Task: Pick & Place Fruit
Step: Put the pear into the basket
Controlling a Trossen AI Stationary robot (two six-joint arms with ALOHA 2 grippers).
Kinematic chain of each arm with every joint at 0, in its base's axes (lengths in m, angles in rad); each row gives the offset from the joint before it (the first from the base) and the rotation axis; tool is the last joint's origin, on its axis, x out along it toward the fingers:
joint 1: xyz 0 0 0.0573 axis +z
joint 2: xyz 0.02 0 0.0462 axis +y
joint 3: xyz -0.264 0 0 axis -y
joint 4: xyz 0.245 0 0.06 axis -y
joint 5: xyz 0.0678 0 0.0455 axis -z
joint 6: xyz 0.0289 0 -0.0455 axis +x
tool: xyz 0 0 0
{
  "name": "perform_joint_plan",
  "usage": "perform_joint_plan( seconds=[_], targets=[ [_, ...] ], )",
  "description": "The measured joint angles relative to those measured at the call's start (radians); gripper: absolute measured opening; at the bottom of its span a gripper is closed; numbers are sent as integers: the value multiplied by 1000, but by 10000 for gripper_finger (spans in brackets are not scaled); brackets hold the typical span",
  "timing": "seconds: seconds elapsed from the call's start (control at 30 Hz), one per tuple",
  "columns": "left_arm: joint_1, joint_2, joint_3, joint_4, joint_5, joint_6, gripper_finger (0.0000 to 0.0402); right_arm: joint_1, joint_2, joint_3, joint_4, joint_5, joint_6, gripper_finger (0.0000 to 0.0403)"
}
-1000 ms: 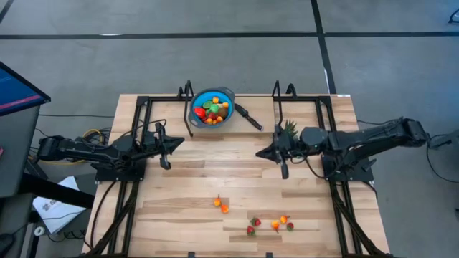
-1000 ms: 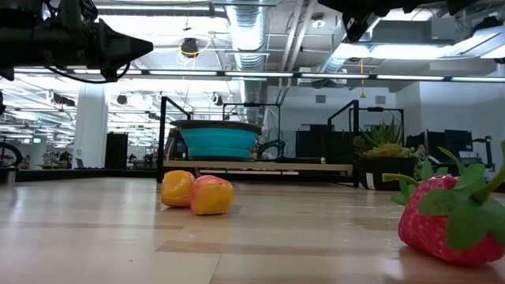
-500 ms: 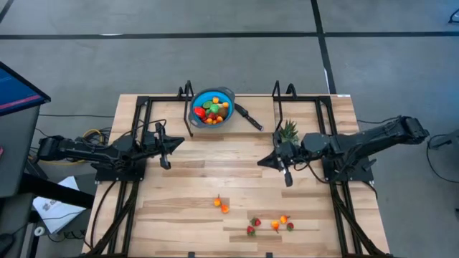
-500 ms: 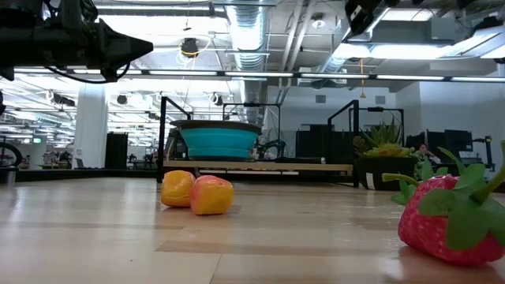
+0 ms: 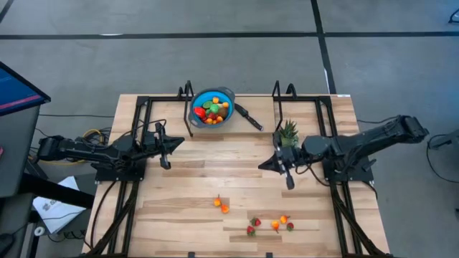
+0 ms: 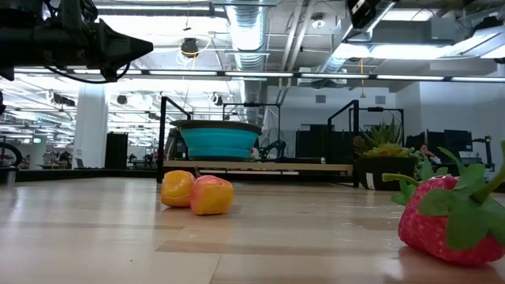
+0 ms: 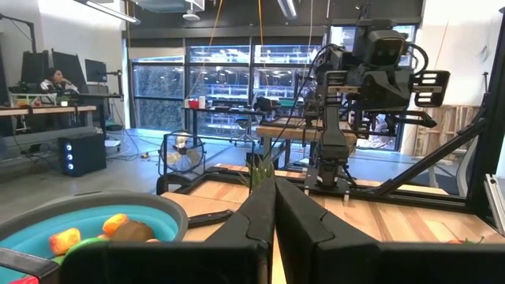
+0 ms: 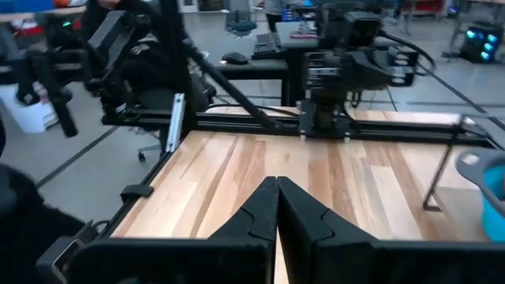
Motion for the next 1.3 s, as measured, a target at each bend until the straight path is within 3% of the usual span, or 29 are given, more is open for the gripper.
perform_joint_plan(
  seconds=[0.37, 1.0, 1.17, 1.3],
  targets=[
    [0, 0, 0, 0, 2, 3, 4, 22, 0, 0, 0, 171, -26, 1],
    [0, 0, 0, 8, 3, 0, 4, -12, 41, 2, -1, 175, -24, 1],
    [0, 0, 0, 8, -1, 0, 4, -33, 42, 2, -30, 174, -107, 0],
    [0, 0, 0, 7, -1, 0, 4, -76, 40, 1, -41, 99, -125, 0]
  ],
)
